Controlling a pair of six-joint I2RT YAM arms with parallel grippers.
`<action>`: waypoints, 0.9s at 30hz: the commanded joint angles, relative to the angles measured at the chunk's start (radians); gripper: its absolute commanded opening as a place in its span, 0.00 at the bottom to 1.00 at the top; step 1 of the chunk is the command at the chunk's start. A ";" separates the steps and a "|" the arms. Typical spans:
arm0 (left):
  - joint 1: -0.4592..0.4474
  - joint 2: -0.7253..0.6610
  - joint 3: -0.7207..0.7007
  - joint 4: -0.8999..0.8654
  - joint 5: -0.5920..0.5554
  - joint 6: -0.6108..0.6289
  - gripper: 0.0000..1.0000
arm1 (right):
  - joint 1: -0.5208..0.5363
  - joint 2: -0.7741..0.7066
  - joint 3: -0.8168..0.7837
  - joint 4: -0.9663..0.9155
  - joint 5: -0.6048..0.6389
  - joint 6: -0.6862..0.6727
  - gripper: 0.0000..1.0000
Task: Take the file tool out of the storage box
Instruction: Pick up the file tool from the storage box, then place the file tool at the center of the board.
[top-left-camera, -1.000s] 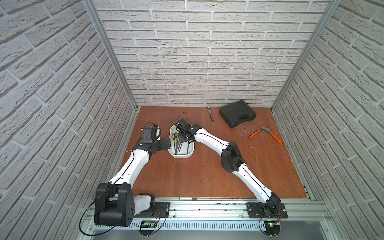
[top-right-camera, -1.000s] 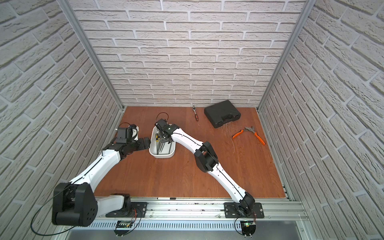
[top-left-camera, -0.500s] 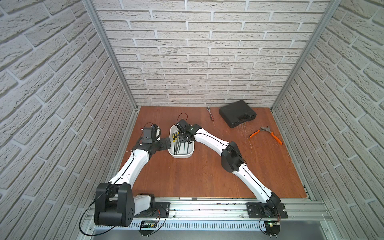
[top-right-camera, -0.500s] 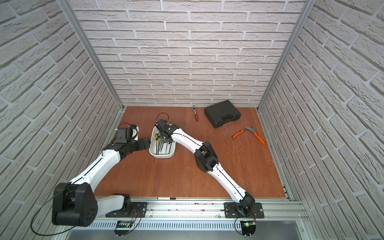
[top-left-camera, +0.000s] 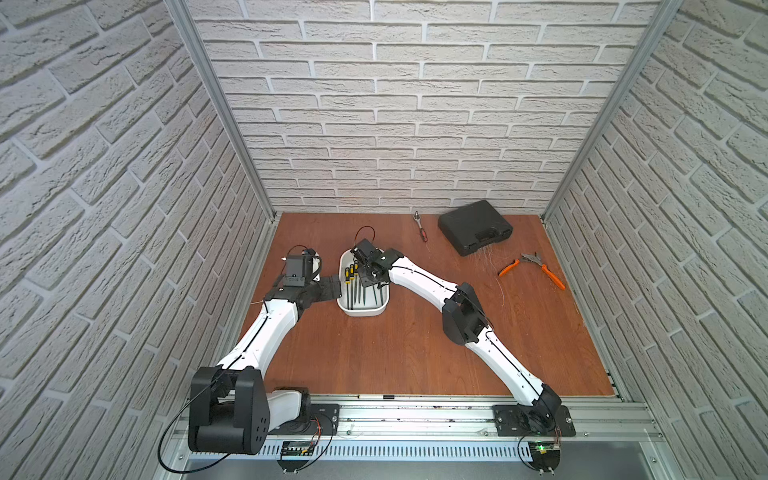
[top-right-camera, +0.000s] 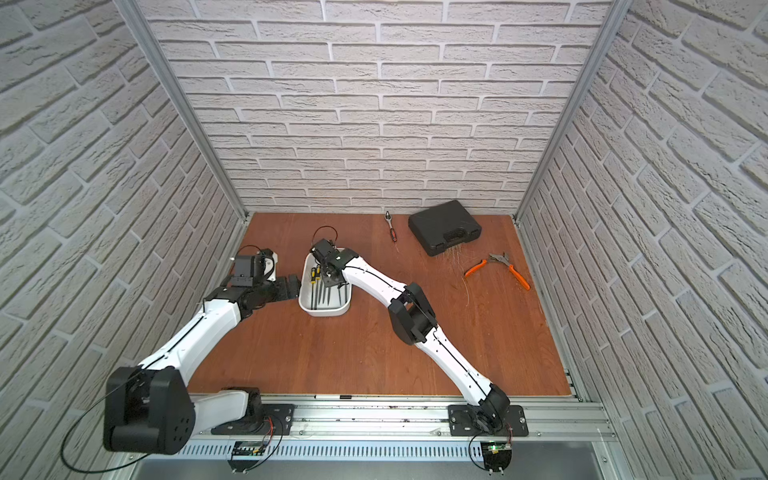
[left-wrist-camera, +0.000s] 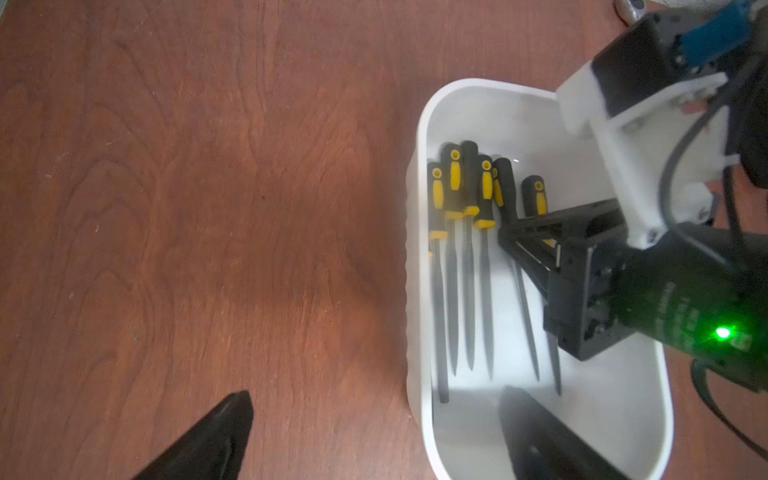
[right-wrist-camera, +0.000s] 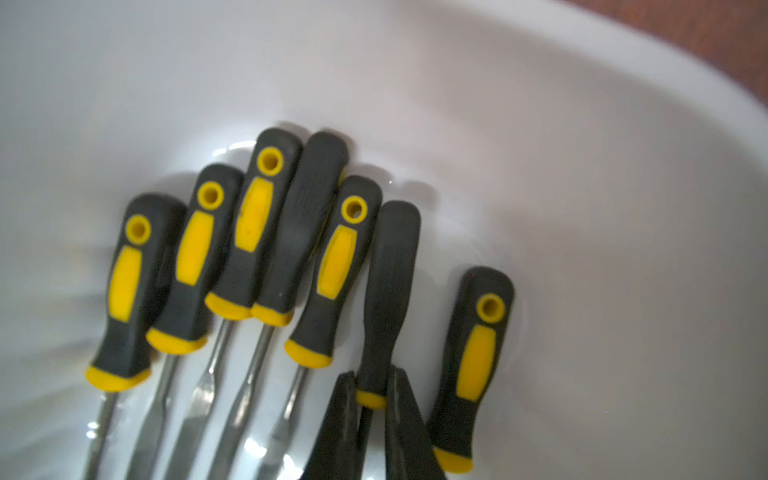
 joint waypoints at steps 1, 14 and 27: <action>0.004 -0.024 -0.002 -0.001 -0.014 0.014 0.99 | 0.004 -0.054 -0.036 0.005 -0.006 -0.002 0.02; 0.004 -0.019 0.002 0.011 -0.007 0.004 0.99 | 0.007 -0.364 -0.230 0.222 -0.065 0.019 0.02; 0.003 0.006 0.008 0.027 0.014 0.000 0.98 | -0.118 -0.865 -0.980 0.355 -0.009 0.037 0.02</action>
